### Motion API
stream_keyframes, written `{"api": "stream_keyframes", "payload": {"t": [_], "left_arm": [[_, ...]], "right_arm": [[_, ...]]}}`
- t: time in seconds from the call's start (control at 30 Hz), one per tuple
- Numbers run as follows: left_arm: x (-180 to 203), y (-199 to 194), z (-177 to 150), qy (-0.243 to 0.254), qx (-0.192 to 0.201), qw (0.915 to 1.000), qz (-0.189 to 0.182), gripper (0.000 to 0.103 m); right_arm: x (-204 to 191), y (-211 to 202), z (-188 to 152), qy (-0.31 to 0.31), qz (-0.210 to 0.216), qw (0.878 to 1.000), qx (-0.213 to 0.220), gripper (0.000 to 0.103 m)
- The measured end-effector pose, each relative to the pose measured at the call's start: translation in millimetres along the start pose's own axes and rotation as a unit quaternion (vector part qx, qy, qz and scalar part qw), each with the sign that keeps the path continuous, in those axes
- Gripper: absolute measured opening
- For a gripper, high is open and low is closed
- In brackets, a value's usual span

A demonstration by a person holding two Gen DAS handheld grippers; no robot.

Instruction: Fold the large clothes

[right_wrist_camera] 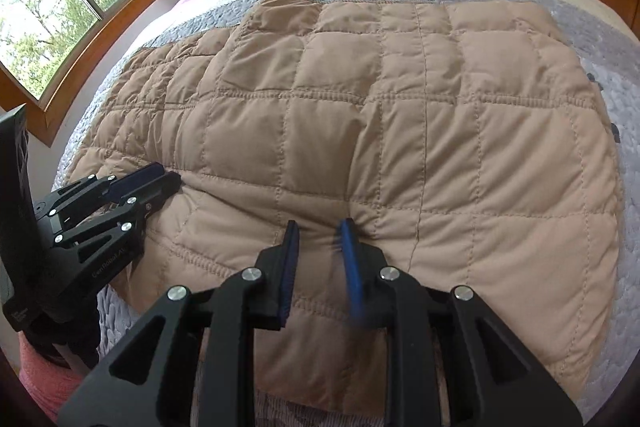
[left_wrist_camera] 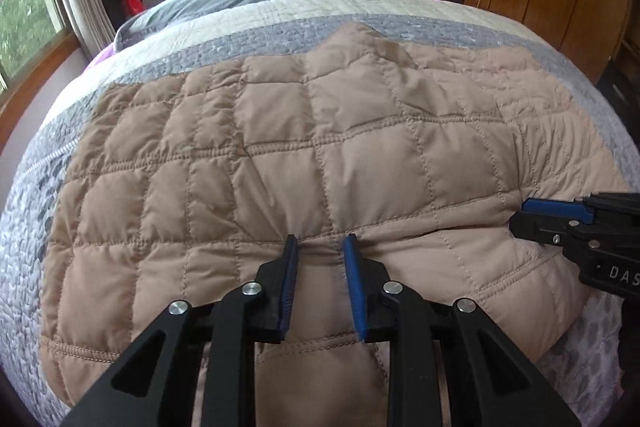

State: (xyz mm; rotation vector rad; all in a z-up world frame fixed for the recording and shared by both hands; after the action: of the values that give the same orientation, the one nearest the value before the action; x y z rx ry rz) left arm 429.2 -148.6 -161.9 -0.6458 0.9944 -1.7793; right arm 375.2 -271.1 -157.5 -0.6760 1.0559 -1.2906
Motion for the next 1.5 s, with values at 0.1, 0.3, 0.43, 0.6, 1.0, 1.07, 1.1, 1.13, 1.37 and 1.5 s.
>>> {"api": "stream_keyframes", "payload": {"t": [0.1,0.3,0.43,0.6,1.0,1.07,1.1,1.13,1.37,1.5], "left_arm": [[-16,-21,2,-0.018,-0.001,0.9997,-0.017,0.024],[-95,-75,6,-0.040,0.043,0.9983,0.005,0.064],[-170,-62,-1,-0.101,0.007,0.9948,0.009,0.072],[-227,-23,-16,-0.208,-0.027,0.9732,-0.093,0.073],[-203,27,3,-0.193,-0.038,0.9611,-0.194,0.084],[-195,28,7,-0.179,-0.046,0.9640,-0.191,0.085],[-190,29,9,-0.172,-0.050,0.9656,-0.189,0.081],[-186,30,10,-0.166,-0.053,0.9666,-0.188,0.077],[-162,10,20,-0.168,-0.027,0.9683,-0.183,0.020],[-160,-15,20,-0.180,-0.001,0.9649,-0.191,0.015]], "right_arm": [[2,-24,-1,0.004,0.018,1.000,0.018,0.037],[48,-95,4,0.024,0.010,0.995,0.098,0.074],[103,-107,9,0.067,0.020,0.992,0.101,0.084],[146,-81,8,0.132,0.083,0.986,0.064,0.085],[163,-26,11,0.161,0.115,0.980,0.017,0.088],[159,-26,15,0.155,0.107,0.982,0.020,0.080],[156,-26,16,0.152,0.108,0.982,0.020,0.066],[153,-27,17,0.150,0.114,0.982,0.021,0.051],[131,-60,20,0.118,0.112,0.985,0.054,0.019],[117,-85,20,0.100,0.120,0.985,0.071,0.017]]}}
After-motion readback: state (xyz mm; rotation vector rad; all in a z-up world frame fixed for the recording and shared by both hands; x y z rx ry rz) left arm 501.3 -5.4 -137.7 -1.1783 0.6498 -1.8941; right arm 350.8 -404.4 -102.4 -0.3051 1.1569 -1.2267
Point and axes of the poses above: each gripper's, at about its wrist camera, not at the fingertips, and y roughly the way its jaws point, x to its right, z to its top, the point moved 6 cm from there along y, roughly the way its jaws point, and after that the axes turned 1 degree about -z, right-handed, at the moved point
